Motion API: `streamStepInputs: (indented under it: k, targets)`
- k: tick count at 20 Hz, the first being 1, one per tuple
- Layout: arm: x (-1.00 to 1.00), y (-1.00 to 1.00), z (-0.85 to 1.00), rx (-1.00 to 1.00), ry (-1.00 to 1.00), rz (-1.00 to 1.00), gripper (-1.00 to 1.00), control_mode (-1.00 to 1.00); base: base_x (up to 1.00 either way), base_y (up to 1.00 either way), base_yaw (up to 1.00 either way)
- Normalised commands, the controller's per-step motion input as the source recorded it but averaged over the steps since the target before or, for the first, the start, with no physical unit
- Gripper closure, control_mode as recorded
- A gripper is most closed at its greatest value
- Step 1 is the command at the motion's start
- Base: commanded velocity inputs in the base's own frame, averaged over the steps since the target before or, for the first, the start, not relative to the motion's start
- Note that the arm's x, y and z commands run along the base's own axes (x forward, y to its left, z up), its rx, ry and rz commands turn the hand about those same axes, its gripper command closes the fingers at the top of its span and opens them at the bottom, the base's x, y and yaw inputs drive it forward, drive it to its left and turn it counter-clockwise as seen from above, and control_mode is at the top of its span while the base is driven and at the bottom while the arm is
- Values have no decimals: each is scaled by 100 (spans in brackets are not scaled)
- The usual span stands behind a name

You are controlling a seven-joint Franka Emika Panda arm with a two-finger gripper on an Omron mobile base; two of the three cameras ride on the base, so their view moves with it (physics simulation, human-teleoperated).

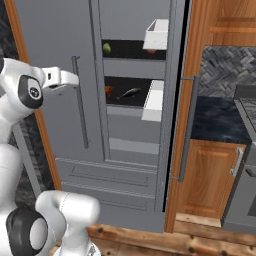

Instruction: Gather the cucumber and onion from the fridge and place them on a tray on the dining counter. Then gather the fish and chicken drumstick from the fridge and place them on the other tray.

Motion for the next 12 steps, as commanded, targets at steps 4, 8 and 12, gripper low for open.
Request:
streamStepInputs:
  k: [4, 8, 12]
  targets:
    - [4, 32, -11, 22, -16, 24, -100, -100, 0, 0, 0]
    - [13, 25, -7, 22, -18, 23, -100, -100, 0, 0, 0]
    - [5, 13, -10, 16, -29, 20, -100, -100, 0, 0, 0]
